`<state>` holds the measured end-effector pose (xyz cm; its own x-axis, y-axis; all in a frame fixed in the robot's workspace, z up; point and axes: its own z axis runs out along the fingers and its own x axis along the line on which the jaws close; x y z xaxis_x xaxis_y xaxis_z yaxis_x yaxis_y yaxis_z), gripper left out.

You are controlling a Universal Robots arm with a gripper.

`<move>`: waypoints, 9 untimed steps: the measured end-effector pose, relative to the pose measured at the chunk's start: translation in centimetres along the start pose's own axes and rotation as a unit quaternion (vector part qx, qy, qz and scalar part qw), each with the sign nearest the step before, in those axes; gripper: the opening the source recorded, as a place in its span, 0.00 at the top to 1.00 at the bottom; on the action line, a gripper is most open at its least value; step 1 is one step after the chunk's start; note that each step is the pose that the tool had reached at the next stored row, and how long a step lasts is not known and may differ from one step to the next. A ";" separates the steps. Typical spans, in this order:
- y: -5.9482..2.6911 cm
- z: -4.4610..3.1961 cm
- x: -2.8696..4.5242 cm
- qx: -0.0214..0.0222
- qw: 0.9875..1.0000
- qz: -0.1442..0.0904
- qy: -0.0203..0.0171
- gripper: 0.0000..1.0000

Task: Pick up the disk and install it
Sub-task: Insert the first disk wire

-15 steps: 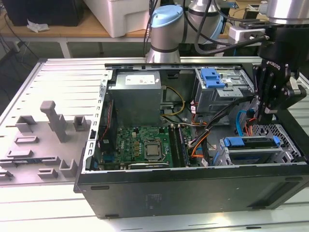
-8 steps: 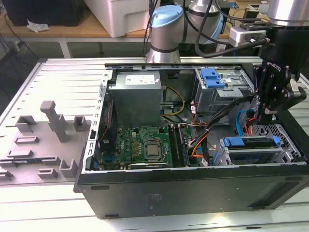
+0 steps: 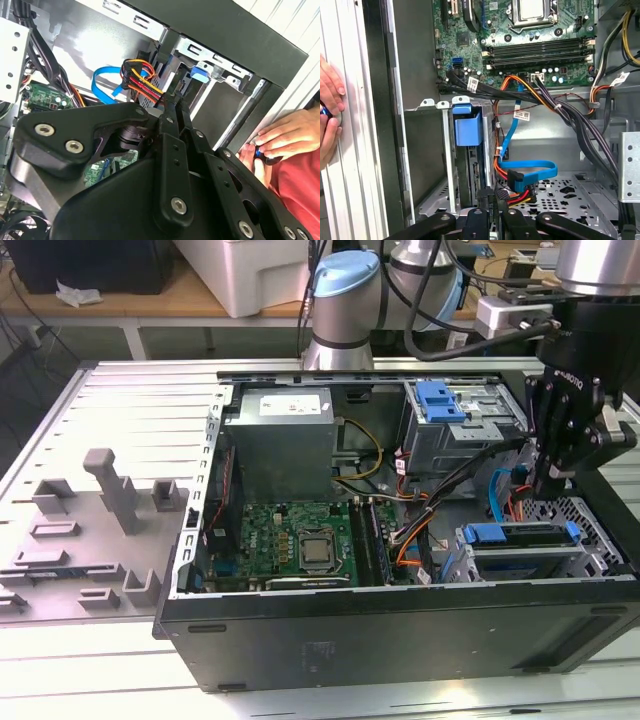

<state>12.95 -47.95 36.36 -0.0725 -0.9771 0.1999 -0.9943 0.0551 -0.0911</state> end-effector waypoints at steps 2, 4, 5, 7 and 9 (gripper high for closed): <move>0.00 0.01 0.04 0.000 1.000 0.000 0.000 0.83; -0.02 0.03 0.14 0.001 1.000 -0.003 0.000 0.83; -0.02 0.04 0.16 0.001 1.000 -0.004 0.000 0.83; -0.04 0.06 0.26 0.001 1.000 -0.007 -0.001 0.83; -0.08 0.09 0.34 0.002 1.000 -0.010 -0.001 0.83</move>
<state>13.01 -48.30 36.35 -0.0526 -0.9784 0.1999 -0.9952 0.0349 -0.0911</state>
